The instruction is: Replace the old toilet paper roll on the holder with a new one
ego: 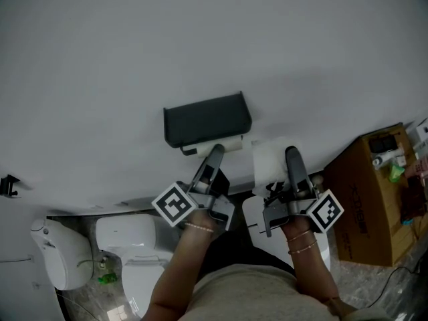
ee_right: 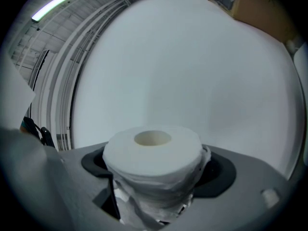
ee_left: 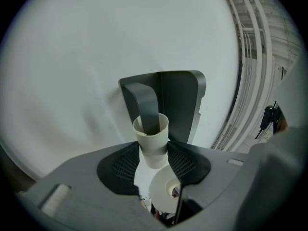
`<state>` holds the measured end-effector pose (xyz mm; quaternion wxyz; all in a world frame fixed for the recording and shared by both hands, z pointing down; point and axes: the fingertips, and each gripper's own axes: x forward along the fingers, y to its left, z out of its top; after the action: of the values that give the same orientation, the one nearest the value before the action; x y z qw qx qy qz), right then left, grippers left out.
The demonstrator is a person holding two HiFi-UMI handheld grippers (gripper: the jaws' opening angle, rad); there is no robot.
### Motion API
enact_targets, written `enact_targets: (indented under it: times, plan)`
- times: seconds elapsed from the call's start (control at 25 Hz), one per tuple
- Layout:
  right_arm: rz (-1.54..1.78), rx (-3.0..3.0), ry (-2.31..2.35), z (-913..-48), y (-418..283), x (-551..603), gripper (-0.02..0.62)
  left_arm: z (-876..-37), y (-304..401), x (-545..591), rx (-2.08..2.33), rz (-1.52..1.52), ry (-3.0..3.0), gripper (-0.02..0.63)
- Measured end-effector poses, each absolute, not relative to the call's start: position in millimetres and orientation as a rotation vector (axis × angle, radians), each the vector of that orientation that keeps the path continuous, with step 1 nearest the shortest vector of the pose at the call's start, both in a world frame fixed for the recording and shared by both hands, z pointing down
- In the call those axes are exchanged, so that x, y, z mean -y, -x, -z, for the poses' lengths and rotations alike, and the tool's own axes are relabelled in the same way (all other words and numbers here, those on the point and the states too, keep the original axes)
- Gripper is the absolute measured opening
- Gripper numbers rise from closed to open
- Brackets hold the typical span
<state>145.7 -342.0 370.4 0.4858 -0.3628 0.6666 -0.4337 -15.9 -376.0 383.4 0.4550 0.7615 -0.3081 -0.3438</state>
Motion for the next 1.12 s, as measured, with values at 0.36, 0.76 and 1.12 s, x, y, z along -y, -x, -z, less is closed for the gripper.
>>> enact_targets:
  times: [0.36,0.76,1.12]
  plan:
    - [1.067,-1.568,0.885,-380,-179,336,0.471,-383,-22,376,0.747,0.798,-1.914,0.187]
    - [1.07,-1.544,0.911,-381,-177,335,0.471,-382,-29,379,0.716,0.775,-1.923,0.187]
    - [1.022,-1.509,0.962,-376,-190,328,0.471,-386,-38,383,0.659,0.756,-1.898,0.187]
